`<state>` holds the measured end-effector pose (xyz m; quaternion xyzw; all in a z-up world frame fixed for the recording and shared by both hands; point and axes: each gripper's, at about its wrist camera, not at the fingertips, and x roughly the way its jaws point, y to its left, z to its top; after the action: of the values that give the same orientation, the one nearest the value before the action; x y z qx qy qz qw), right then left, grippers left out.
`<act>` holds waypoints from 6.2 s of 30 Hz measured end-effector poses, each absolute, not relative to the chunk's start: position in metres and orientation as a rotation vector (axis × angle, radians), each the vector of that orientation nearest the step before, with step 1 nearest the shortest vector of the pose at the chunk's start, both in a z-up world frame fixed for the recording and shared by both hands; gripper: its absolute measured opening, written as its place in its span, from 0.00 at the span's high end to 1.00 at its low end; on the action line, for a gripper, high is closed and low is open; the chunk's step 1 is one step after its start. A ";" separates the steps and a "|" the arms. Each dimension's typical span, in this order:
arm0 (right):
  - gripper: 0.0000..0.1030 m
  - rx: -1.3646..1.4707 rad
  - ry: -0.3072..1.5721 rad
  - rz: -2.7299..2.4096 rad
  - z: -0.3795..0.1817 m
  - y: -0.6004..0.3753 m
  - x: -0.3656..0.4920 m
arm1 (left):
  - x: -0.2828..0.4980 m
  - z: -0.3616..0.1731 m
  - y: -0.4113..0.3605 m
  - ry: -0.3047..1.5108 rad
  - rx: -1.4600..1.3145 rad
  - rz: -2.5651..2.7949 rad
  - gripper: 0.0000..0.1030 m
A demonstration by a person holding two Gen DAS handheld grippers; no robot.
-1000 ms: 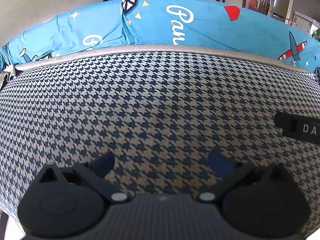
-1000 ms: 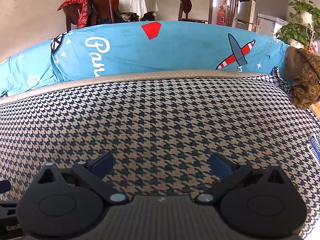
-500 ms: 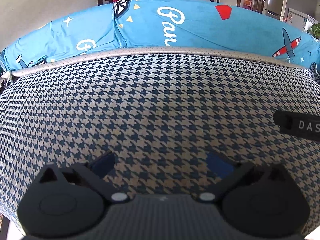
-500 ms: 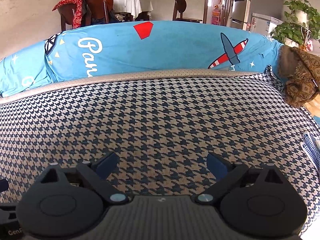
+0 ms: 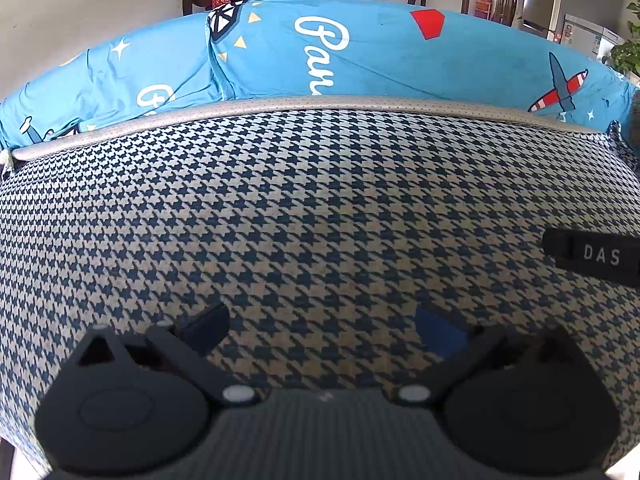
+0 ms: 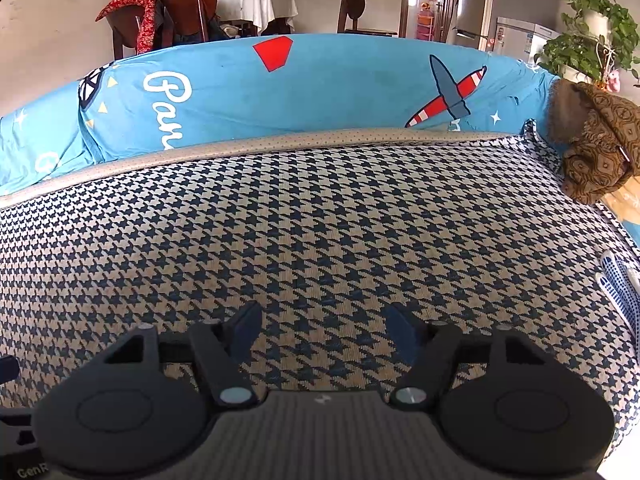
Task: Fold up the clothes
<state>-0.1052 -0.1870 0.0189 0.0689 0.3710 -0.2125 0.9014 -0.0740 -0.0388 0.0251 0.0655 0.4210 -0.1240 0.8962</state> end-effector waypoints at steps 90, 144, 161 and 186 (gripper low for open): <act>0.00 0.002 0.658 -0.182 -0.055 -0.200 0.014 | -0.044 -0.057 0.074 0.784 0.165 -0.174 0.04; 0.00 0.002 0.659 -0.180 -0.055 -0.200 0.013 | -0.079 -0.025 0.036 0.851 0.163 -0.206 0.00; 0.00 0.002 0.659 -0.179 -0.055 -0.200 0.013 | -0.069 -0.022 0.036 0.802 0.255 -0.368 0.00; 0.00 0.002 0.659 -0.179 -0.055 -0.200 0.013 | -0.055 -0.039 0.050 0.868 0.182 -0.240 0.00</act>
<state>0.0132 -0.2000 -0.0546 0.0012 0.3232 -0.0877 0.9422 -0.0554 0.0497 -0.0389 0.0879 0.4188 -0.1158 0.8964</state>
